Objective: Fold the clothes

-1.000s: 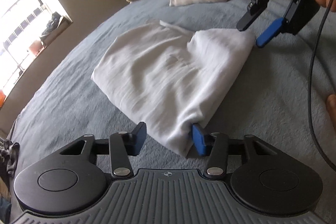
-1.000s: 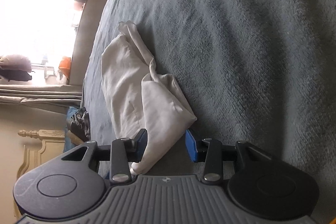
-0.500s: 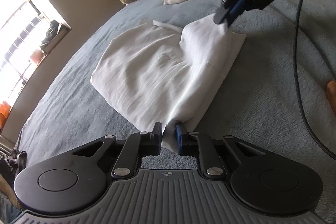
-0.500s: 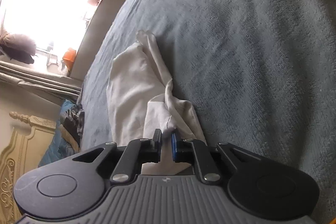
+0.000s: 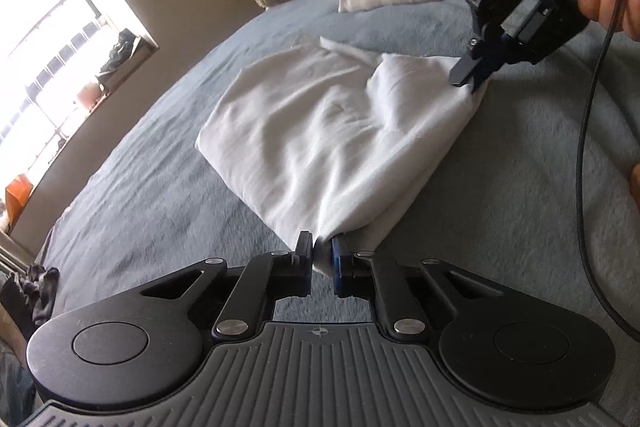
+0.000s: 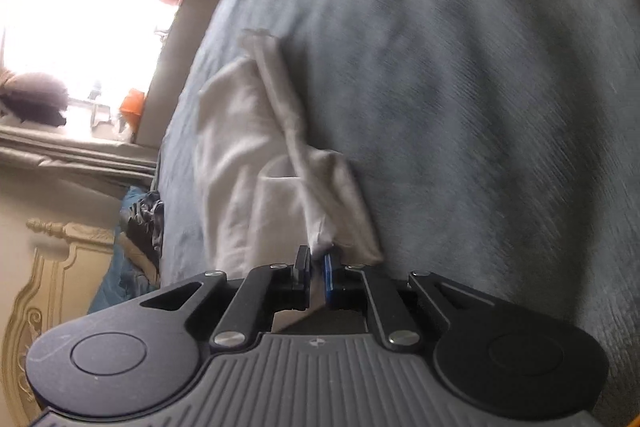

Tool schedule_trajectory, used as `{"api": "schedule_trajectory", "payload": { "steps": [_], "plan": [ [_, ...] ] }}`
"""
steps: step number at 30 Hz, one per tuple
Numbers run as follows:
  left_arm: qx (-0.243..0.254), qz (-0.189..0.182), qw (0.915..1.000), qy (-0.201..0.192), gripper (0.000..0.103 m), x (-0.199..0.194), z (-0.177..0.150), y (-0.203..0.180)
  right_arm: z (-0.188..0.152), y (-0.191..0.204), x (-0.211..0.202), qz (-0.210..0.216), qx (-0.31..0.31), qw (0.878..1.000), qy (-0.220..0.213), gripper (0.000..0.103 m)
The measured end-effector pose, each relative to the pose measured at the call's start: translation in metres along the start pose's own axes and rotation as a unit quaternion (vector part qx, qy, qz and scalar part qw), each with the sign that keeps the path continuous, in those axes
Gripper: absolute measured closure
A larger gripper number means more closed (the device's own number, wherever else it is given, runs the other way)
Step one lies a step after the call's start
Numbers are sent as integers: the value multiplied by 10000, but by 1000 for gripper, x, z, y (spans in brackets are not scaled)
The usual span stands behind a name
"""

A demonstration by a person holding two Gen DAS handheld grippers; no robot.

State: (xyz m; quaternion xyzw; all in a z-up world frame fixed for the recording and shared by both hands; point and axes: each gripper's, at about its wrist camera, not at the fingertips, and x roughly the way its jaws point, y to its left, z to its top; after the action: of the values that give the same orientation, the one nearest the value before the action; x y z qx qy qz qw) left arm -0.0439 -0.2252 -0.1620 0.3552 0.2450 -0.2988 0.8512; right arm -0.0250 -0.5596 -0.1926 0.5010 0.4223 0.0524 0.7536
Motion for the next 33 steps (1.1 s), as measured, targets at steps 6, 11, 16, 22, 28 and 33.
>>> {"api": "schedule_trajectory", "payload": {
  "steps": [6,11,16,22,28,33],
  "plan": [
    [75,-6,10000,20,94,1,-4,-4,-1,-14,-1,136,161,9997,-79,96],
    [83,-33,9999,61,94,3,-3,-4,2,-10,-23,-133,-23,9991,-404,90],
    [143,-16,9999,81,93,4,-4,-7,-9,41,-38,-276,-1364,9877,-707,89],
    [108,-19,9999,109,92,4,-3,-6,-40,94,-12,-482,-3194,9454,-422,89],
    [-198,-264,9993,174,90,4,-6,4,-50,73,33,-1397,-3787,9148,-133,95],
    [-916,-686,9928,349,90,4,-18,29,-39,62,22,-1214,-3351,9342,-159,95]
  ]
}}
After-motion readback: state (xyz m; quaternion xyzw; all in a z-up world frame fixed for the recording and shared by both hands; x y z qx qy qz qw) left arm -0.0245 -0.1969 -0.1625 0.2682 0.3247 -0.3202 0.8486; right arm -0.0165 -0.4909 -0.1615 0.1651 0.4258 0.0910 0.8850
